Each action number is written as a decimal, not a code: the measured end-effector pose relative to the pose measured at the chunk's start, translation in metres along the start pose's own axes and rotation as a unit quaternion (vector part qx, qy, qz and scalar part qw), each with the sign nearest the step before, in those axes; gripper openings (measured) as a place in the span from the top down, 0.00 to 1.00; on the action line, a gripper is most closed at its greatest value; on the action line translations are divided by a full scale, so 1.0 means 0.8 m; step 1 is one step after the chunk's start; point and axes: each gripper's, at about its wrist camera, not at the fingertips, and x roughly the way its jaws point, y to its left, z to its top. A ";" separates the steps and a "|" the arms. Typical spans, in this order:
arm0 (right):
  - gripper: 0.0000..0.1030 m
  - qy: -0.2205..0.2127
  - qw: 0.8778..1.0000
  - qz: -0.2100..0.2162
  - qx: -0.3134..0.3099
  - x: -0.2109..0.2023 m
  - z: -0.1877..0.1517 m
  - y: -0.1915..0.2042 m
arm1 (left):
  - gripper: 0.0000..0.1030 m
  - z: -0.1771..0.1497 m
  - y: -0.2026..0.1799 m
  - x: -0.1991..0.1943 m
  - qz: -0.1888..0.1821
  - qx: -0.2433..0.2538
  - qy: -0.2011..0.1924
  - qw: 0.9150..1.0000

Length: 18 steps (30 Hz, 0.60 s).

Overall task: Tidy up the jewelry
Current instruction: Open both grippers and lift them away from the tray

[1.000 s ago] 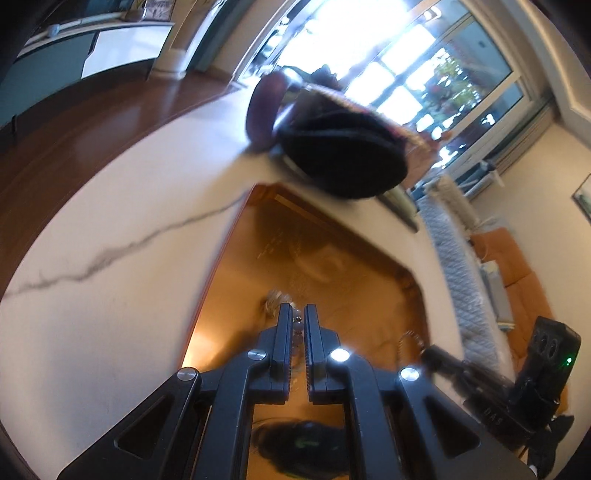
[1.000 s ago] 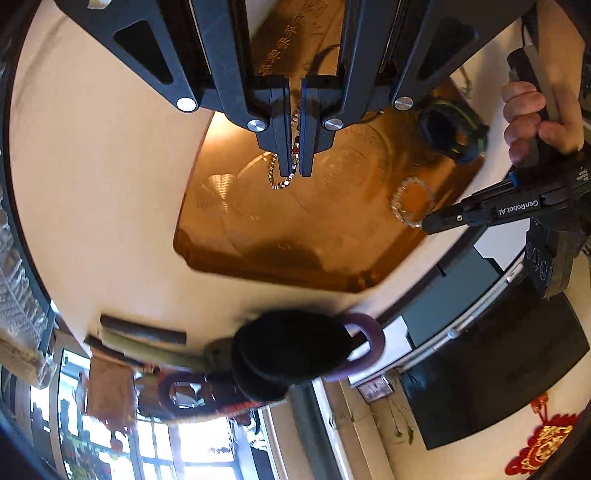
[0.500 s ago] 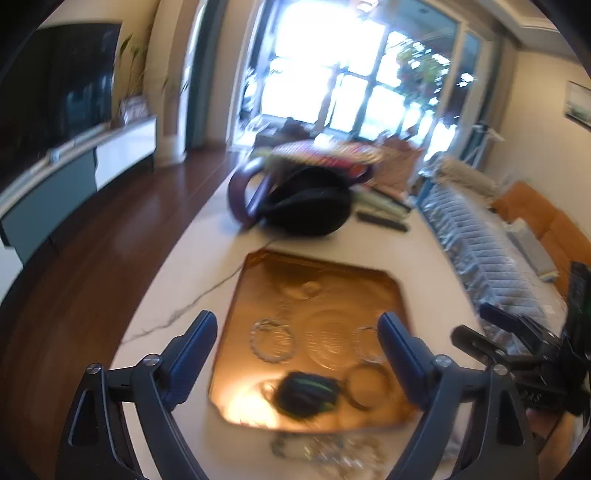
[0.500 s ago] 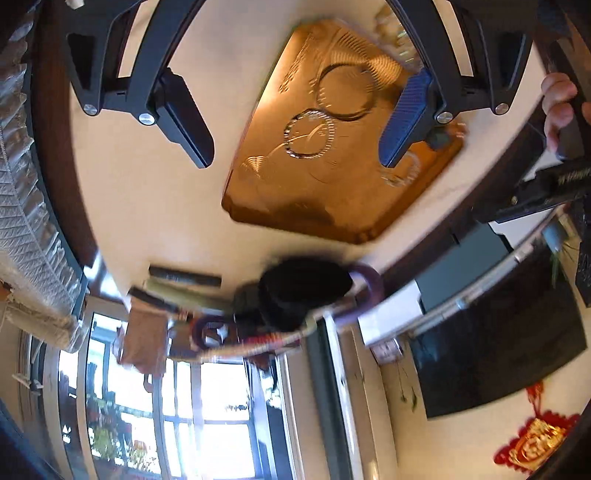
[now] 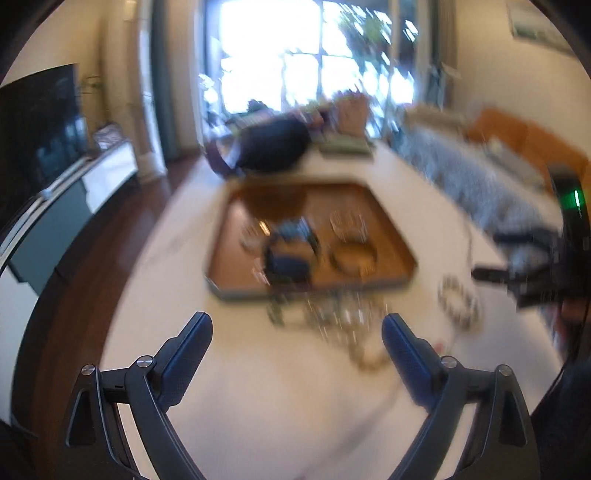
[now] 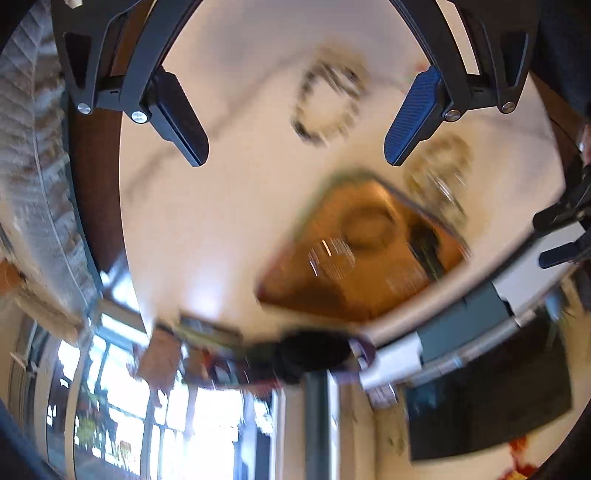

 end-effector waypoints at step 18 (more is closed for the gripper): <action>0.08 0.071 0.995 0.046 -0.045 0.036 -0.041 0.014 | 0.50 -0.007 -0.082 0.068 -0.054 0.175 0.011 0.983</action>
